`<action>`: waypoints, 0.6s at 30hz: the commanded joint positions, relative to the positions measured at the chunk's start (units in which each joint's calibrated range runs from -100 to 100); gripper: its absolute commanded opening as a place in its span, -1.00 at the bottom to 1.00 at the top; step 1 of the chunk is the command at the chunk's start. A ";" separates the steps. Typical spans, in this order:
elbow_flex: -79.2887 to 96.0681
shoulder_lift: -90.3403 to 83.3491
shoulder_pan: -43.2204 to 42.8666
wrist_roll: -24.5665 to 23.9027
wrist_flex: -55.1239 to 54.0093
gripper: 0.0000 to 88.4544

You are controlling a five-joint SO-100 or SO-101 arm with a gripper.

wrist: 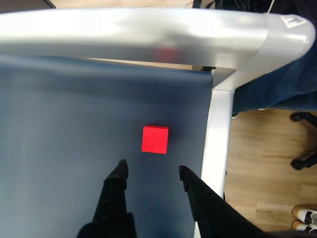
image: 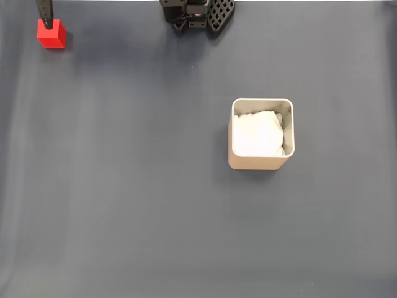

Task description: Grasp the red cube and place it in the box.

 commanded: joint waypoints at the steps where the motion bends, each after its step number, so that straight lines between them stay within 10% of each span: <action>1: -0.80 -0.09 -0.12 -1.12 -0.71 -0.26; 18: -0.71 4.84 -1.61 -4.25 -7.43 -0.03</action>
